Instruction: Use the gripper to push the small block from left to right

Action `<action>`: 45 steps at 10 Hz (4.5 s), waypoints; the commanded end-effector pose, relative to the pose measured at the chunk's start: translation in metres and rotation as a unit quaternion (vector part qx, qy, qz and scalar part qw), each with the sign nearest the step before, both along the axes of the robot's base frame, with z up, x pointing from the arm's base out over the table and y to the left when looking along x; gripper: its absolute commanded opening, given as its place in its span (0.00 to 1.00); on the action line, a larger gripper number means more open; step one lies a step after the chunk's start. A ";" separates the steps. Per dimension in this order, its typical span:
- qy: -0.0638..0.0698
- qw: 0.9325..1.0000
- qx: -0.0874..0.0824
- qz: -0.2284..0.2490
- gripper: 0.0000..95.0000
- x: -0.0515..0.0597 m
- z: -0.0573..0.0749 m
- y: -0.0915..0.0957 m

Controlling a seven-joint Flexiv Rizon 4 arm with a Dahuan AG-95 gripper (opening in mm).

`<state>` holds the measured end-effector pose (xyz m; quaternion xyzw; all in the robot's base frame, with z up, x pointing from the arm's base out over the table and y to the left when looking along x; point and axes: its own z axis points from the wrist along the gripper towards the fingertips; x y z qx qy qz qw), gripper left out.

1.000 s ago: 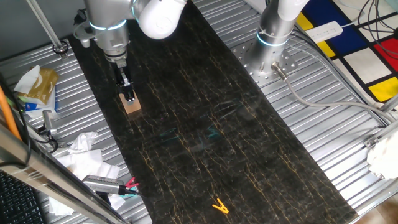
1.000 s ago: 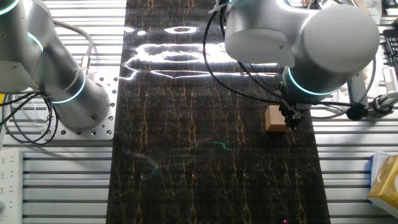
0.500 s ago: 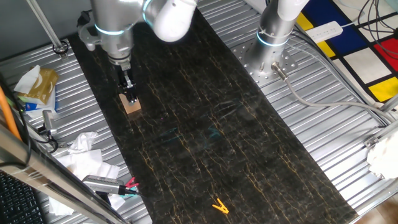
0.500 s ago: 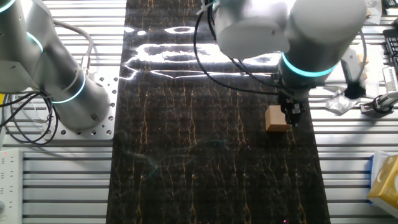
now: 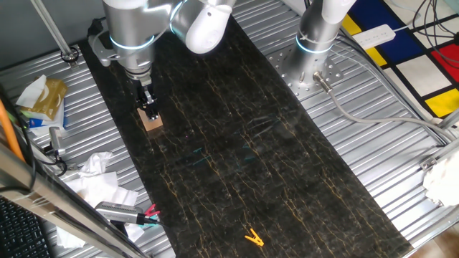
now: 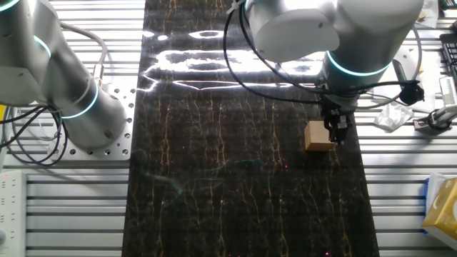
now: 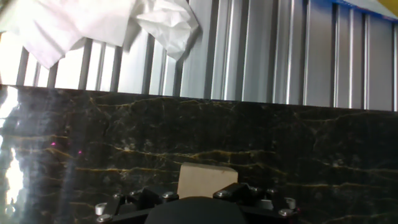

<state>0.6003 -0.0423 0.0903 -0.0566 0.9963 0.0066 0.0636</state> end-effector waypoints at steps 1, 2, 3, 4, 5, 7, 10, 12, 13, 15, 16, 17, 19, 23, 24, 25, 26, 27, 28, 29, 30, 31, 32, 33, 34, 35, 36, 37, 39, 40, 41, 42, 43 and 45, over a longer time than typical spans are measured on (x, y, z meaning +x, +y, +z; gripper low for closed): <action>0.001 1.000 0.000 0.000 1.00 0.000 0.000 0.000; 0.001 1.000 0.000 0.003 1.00 0.000 0.000 0.000; 0.001 1.000 -0.001 0.005 1.00 0.000 0.000 0.000; -0.001 1.000 -0.001 0.010 1.00 0.000 0.000 0.000; -0.001 1.000 0.000 0.009 1.00 0.000 0.000 0.000; 0.000 1.000 -0.001 0.010 1.00 0.000 0.000 -0.001; -0.003 1.000 0.000 0.012 1.00 0.001 0.001 -0.002; -0.005 1.000 -0.001 0.018 1.00 0.001 0.002 -0.004; -0.004 1.000 -0.001 0.018 1.00 0.000 0.003 -0.005; -0.004 1.000 0.000 0.018 1.00 0.000 0.003 -0.006; -0.002 1.000 -0.001 0.017 1.00 0.000 0.003 -0.006; -0.001 1.000 -0.001 0.018 0.80 0.000 0.003 -0.006; 0.001 1.000 -0.009 0.012 0.80 0.000 0.003 -0.006; 0.000 1.000 -0.015 0.008 0.80 0.000 0.003 -0.006; 0.000 1.000 -0.015 0.008 0.60 0.000 0.003 -0.006; 0.000 1.000 -0.016 0.009 0.60 0.000 0.003 -0.006; 0.000 1.000 -0.017 0.013 0.60 0.000 0.003 -0.006; 0.000 1.000 -0.017 0.018 0.60 0.000 0.003 -0.006; 0.000 1.000 -0.017 0.018 0.60 0.000 0.003 -0.006; 0.000 1.000 -0.021 0.016 0.60 0.000 0.003 -0.006; 0.001 1.000 -0.024 0.016 0.60 0.000 0.003 -0.006; 0.000 0.999 -0.031 0.026 0.60 0.000 0.003 -0.006; 0.000 0.999 -0.032 0.031 0.60 0.000 0.003 -0.006; -0.001 0.999 -0.032 0.031 0.60 0.000 0.003 -0.006; 0.000 0.999 -0.045 0.026 0.60 0.000 0.003 -0.006; -0.001 0.998 -0.053 0.022 0.60 0.000 0.003 -0.006; -0.001 0.998 -0.052 0.019 0.60 0.000 0.003 -0.006; -0.002 0.999 -0.049 0.014 0.40 0.000 0.003 -0.006; -0.001 0.999 -0.046 0.003 0.20 0.000 0.003 -0.006; -0.001 0.999 -0.046 0.002 0.20 0.000 0.003 -0.006; -0.001 0.999 -0.046 0.002 0.20 0.000 0.003 -0.006; -0.001 0.999 -0.047 0.003 0.20 0.000 0.003 -0.006; -0.001 0.999 -0.048 0.002 0.20 0.000 0.003 -0.006; -0.003 0.999 -0.048 0.005 0.40 0.000 0.003 -0.006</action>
